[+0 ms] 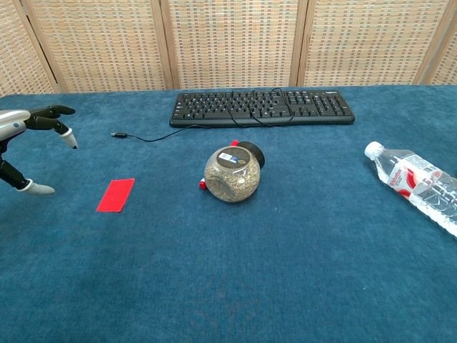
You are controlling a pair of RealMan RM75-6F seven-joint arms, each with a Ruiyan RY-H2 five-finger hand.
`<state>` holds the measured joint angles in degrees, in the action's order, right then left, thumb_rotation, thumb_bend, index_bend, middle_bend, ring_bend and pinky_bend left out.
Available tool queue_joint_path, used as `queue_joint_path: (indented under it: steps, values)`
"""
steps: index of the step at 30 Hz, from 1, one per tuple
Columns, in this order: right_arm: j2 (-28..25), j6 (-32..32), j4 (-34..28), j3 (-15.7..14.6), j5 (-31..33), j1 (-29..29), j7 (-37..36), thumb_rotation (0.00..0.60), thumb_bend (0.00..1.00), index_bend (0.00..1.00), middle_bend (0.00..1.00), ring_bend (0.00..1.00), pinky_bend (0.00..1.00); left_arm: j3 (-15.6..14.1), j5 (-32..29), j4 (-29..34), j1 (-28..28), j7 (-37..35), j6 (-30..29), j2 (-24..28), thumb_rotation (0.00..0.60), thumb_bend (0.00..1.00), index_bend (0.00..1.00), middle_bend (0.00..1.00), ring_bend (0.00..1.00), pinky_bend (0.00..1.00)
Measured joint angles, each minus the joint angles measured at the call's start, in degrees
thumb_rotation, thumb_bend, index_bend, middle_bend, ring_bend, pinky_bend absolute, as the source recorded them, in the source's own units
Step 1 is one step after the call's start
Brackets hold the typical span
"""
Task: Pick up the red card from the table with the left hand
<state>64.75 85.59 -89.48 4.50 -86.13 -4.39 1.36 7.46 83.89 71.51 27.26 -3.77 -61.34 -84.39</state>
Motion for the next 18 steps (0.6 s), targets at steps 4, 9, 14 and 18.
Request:
queue_joint_path:
  steps: [4,9,14,18]
  values:
    - [-0.21,0.21,-0.14,0.01,-0.16,0.04,-0.5,0.6,0.0,0.0,0.0,0.0,0.0,-0.26,-0.82,-0.9,0.43,0.17,0.41,-1.05,0.6,0.14,0.34,0.0,0.0,0.0]
    - [-0.42,0.13,-0.09,-0.12,-0.34,0.04,-1.4,0.6,0.0,0.0,0.0,0.0,0.0,-0.55,-1.33,-1.95,1.23,0.03,0.92,-3.21,0.6,0.15,0.34,0.0,0.0,0.0]
    - [-0.66,0.11,0.08,0.02,-0.09,0.05,-2.42,0.6,0.0,0.0,0.0,0.0,0.0,-0.69,-1.73,-3.89,2.14,0.12,1.39,-5.5,0.6,0.15,0.34,0.0,0.0,0.0]
    - [-0.87,-0.07,0.29,0.17,0.21,0.0,-3.23,0.6,0.0,0.0,0.0,0.0,0.0,-0.47,-2.6,-5.66,3.05,0.43,2.37,-7.24,0.6,0.15,0.34,0.0,0.0,0.0]
